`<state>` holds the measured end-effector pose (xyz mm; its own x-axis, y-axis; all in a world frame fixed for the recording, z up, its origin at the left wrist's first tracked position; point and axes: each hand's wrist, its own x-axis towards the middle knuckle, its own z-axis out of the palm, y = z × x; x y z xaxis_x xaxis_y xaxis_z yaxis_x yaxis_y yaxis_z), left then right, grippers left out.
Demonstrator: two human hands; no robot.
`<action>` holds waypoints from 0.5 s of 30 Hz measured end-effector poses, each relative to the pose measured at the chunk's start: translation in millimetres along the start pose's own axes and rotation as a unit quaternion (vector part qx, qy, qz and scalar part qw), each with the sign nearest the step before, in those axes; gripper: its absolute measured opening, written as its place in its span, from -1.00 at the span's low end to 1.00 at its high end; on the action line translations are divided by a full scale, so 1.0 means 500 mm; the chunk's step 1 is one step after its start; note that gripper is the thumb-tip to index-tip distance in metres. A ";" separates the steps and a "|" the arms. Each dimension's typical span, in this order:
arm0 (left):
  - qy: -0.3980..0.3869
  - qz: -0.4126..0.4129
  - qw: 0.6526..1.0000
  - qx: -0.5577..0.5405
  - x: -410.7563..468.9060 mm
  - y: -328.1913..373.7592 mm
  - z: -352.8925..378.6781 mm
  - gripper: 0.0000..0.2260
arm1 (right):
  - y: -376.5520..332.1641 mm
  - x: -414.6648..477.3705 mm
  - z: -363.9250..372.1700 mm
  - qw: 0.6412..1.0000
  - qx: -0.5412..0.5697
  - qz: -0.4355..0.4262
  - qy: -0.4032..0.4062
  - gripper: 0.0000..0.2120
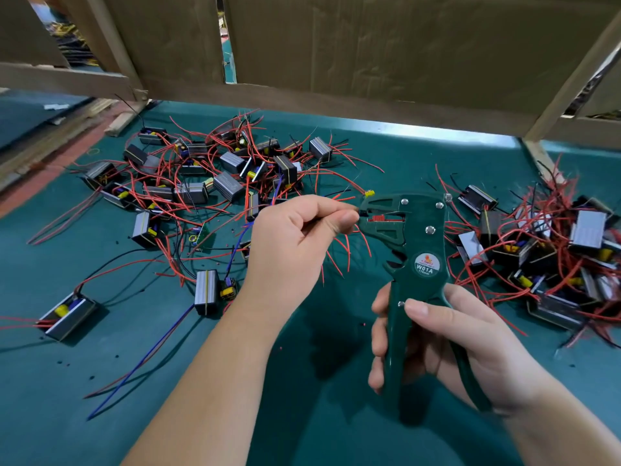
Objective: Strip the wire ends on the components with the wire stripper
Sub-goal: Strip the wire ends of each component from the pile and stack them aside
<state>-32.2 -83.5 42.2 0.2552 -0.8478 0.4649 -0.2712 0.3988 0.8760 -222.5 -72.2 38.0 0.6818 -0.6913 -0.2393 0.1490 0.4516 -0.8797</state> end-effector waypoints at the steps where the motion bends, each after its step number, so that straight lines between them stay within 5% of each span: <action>1: -0.004 0.002 1.000 -0.001 0.001 0.001 -0.002 -0.78 | 0.000 0.000 0.000 1.000 0.003 0.002 -0.001 -0.54; 15: -0.026 -0.004 1.000 0.009 0.001 -0.007 -0.005 -0.81 | 0.009 0.006 0.021 0.997 0.016 -0.004 0.072 -0.50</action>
<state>-29.0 -84.4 39.4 0.2097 -0.8676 0.4509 -0.2865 0.3864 0.8767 -212.1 -66.1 37.6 0.5713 -0.7675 -0.2907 0.1783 0.4617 -0.8689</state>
